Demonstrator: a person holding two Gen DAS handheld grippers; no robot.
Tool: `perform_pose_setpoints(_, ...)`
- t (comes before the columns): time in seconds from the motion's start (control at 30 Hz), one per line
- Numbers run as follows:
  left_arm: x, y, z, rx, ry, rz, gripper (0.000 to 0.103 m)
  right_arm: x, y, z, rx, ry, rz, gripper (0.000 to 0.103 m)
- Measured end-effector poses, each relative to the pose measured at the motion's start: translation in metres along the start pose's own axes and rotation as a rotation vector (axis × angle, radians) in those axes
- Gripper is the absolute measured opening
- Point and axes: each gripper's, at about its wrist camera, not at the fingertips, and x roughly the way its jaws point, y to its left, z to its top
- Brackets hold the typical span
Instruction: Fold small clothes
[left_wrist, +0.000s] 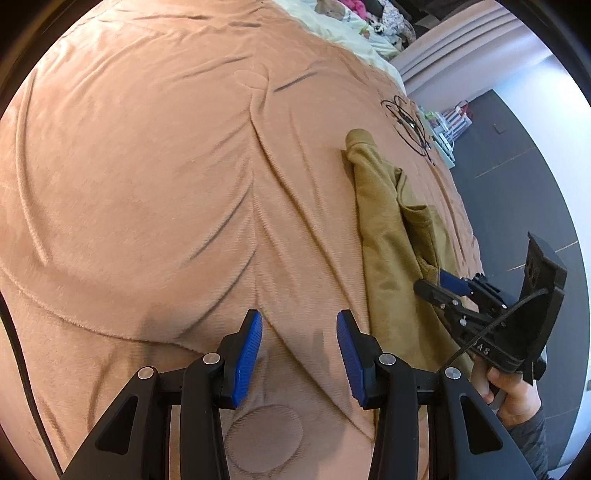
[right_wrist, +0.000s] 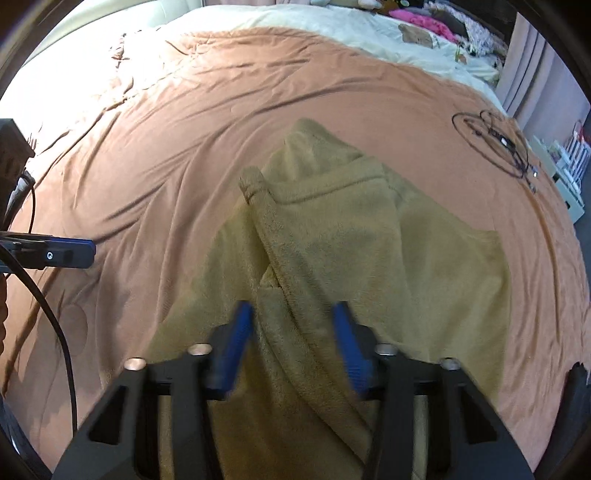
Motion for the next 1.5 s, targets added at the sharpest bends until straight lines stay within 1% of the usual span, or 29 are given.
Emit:
perform_pose_setpoints(0.03,0.000,0.000,0.000,-0.001,0.000,0.000,0.044,0.000,-0.003,0.001,0.018,-0.003,0.020,0.027)
perform_pose_setpoints(0.13,-0.002,-0.002,0.002,0.002,-0.004,0.001,0.044,-0.002,-0.010,0.004,0.033,-0.008,0.054,0.017)
perform_pose_setpoints(0.2,-0.004,-0.005,0.004,0.008,-0.008,-0.001,0.044,-0.005,-0.014,0.003,0.046,-0.013,0.073,0.016)
perform_pose_setpoints(0.37,-0.004,-0.015,0.009,0.028,-0.012,-0.007,0.044,-0.011,-0.033,0.003,0.118,-0.030,0.162,0.016)
perform_pose_setpoints(0.43,-0.003,-0.021,0.011,0.039,-0.010,-0.007,0.044,-0.012,-0.044,0.002,0.159,-0.040,0.204,0.013)
perform_pose_setpoints(0.57,0.005,-0.032,0.015,0.058,0.001,-0.003,0.044,-0.016,-0.062,-0.001,0.212,-0.061,0.235,0.008)
perform_pose_setpoints(0.7,0.017,-0.046,0.022,0.077,0.016,0.004,0.044,-0.029,-0.081,-0.001,0.228,-0.098,0.211,0.008)
perform_pose_setpoints(0.83,0.026,-0.058,0.033,0.094,0.020,0.019,0.044,-0.048,-0.112,0.005,0.248,-0.136,0.149,0.008)
perform_pose_setpoints(0.97,0.036,-0.067,0.046,0.109,0.018,0.036,0.044,-0.052,-0.140,0.010,0.266,-0.141,0.109,0.008)
perform_pose_setpoints(1.13,0.049,-0.078,0.062,0.127,0.020,0.059,0.044,-0.042,-0.162,0.011,0.292,-0.129,0.078,0.008)
perform_pose_setpoints(1.23,0.060,-0.084,0.070,0.140,0.024,0.077,0.044,-0.035,-0.174,0.009,0.331,-0.129,0.080,0.007)
perform_pose_setpoints(1.3,0.067,-0.087,0.074,0.147,0.028,0.089,0.044,-0.026,-0.182,0.004,0.360,-0.122,0.082,0.007)
perform_pose_setpoints(1.4,0.081,-0.088,0.080,0.158,0.039,0.123,0.044,-0.009,-0.192,-0.004,0.402,-0.105,0.063,0.007)
perform_pose_setpoints(1.5,0.094,-0.089,0.086,0.155,0.054,0.135,0.044,0.001,-0.199,-0.013,0.443,-0.101,0.092,0.007)
